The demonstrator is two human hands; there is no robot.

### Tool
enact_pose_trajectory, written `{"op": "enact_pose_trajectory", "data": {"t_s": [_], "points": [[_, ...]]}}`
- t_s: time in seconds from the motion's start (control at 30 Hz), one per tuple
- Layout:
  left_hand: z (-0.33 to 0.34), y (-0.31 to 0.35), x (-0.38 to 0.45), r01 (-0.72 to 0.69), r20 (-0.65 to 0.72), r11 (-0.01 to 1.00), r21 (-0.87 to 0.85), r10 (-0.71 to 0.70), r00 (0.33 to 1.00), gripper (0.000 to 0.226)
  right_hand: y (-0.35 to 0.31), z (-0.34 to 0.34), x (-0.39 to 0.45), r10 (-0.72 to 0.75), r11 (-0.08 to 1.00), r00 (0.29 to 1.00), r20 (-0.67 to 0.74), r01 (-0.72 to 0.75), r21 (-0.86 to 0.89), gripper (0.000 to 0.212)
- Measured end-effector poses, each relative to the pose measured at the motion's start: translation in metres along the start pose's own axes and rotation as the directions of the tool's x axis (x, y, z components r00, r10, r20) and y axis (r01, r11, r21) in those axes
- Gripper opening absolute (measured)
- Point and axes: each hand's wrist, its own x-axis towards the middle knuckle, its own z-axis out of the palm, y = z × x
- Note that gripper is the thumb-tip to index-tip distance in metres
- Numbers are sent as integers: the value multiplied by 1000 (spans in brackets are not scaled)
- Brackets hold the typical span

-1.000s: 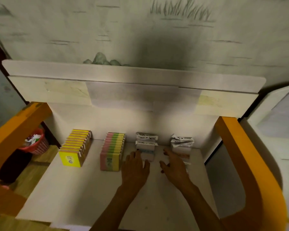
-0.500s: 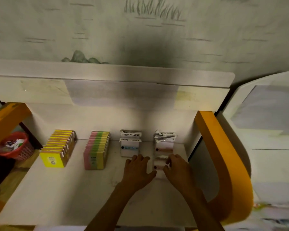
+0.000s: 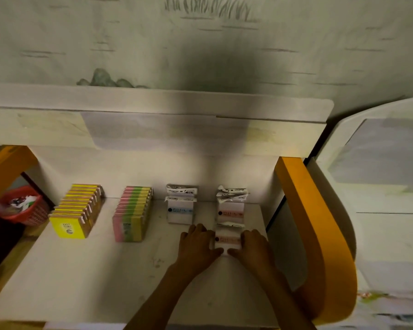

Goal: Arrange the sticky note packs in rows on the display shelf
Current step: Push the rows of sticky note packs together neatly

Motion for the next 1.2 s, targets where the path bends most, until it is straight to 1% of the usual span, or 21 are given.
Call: {"op": "enact_pose_trajectory", "data": {"t_s": [0.17,0.3,0.4,0.5,0.6,0.67,0.83,0.97,1.03,1.1,1.2], "points": [[6,6,3,60,-39,973,-221,-71,997,45,3,8,6,41,984,999,-22,-36,172,47],[9,10,5,82,-90,880,-469,-140,986,42,0,11,8,61,952,993,-104,-27,303,44],[8,12,10,58,-162,841,-538,-170,972,35,-3,11,11,64,939,977,-205,11,344,39],[8,15,19,14,-207,817,-576,-163,965,28,-7,10,14,58,923,953,-298,62,379,33],[7,17,28,-10,-222,813,-583,-148,964,28,-9,9,18,55,909,932,-358,101,404,31],[7,17,33,-25,-233,808,-589,-141,962,28,-9,9,22,61,906,926,-372,105,410,32],[6,13,40,-71,-272,808,-584,-113,956,28,-9,8,31,61,896,925,-376,116,429,35],[6,9,44,-62,-248,817,-573,-101,963,28,-8,7,33,62,900,928,-366,107,422,36],[5,7,46,-46,-229,836,-546,-96,969,31,-8,2,34,59,916,941,-334,82,393,39],[1,6,47,-27,-212,878,-479,-86,973,39,-8,-5,36,54,946,963,-265,35,322,46],[-7,4,48,-36,-182,953,-301,-20,983,46,-6,-16,41,58,987,985,-161,-33,155,53]]}}
